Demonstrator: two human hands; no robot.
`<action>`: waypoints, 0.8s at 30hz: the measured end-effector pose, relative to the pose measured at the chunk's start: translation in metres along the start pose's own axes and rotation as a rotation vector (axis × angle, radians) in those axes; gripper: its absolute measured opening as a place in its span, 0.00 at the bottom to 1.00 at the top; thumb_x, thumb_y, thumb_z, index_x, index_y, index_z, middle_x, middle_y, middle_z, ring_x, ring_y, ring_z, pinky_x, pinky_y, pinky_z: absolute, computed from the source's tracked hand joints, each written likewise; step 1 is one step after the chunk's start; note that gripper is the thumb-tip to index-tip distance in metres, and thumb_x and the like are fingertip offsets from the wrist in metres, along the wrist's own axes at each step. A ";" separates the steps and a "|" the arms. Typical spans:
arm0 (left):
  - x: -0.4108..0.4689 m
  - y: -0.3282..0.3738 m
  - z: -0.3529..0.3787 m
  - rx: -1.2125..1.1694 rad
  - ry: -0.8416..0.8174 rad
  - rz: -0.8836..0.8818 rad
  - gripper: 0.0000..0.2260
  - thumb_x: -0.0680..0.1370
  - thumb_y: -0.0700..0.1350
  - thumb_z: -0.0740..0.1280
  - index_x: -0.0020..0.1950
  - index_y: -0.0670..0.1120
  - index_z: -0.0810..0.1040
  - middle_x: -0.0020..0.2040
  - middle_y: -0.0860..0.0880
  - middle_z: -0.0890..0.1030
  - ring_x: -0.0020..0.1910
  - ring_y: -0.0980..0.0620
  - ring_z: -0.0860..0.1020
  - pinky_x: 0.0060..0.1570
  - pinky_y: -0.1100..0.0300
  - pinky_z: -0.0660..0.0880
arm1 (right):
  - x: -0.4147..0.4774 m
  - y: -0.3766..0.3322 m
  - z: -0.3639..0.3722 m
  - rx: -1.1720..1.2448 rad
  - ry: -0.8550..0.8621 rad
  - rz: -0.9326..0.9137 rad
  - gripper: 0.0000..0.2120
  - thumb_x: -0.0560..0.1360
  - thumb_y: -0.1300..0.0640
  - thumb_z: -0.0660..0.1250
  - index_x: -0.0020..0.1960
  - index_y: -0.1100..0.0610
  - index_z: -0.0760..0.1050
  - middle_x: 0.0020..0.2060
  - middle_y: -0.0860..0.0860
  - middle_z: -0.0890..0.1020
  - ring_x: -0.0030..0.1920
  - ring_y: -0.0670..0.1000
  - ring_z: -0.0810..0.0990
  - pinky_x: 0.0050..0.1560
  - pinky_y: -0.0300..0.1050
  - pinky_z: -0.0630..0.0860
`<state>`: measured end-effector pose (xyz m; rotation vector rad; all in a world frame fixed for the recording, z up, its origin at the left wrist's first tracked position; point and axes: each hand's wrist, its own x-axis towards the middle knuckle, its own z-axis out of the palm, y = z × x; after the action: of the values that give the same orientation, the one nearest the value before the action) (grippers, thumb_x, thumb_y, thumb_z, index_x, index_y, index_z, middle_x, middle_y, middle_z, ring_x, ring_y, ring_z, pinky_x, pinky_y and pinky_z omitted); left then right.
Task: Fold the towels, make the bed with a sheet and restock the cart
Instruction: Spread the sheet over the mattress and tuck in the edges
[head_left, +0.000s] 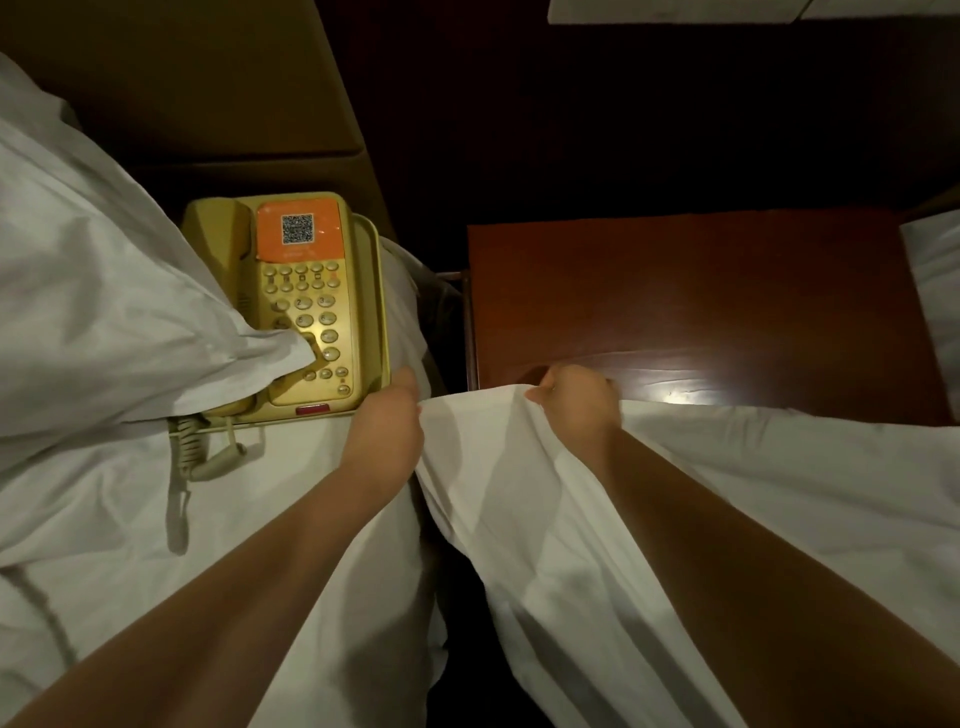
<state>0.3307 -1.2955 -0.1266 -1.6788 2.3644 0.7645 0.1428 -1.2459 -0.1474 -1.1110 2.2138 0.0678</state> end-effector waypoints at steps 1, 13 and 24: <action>0.001 0.000 0.004 -0.038 0.009 -0.001 0.05 0.79 0.33 0.56 0.52 0.42 0.67 0.34 0.50 0.69 0.34 0.49 0.73 0.25 0.63 0.59 | 0.001 -0.001 -0.001 0.000 -0.012 0.004 0.12 0.79 0.50 0.62 0.51 0.57 0.78 0.45 0.53 0.81 0.50 0.54 0.78 0.57 0.48 0.65; -0.015 -0.042 -0.017 -0.214 0.015 -0.095 0.16 0.76 0.29 0.60 0.36 0.46 0.78 0.35 0.51 0.75 0.32 0.56 0.70 0.34 0.73 0.64 | -0.002 0.017 -0.005 0.118 -0.175 -0.167 0.10 0.75 0.46 0.67 0.47 0.51 0.82 0.47 0.49 0.82 0.53 0.52 0.77 0.66 0.54 0.66; -0.019 -0.047 -0.019 -0.184 0.029 -0.003 0.14 0.77 0.30 0.60 0.46 0.41 0.84 0.47 0.42 0.82 0.41 0.53 0.71 0.39 0.70 0.60 | -0.040 0.018 0.016 -0.165 -0.220 -0.379 0.23 0.79 0.37 0.53 0.63 0.48 0.76 0.60 0.46 0.74 0.63 0.50 0.67 0.61 0.49 0.56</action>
<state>0.3843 -1.3003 -0.1176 -1.7721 2.3740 0.9915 0.1549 -1.2009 -0.1410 -1.5190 1.7997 0.2026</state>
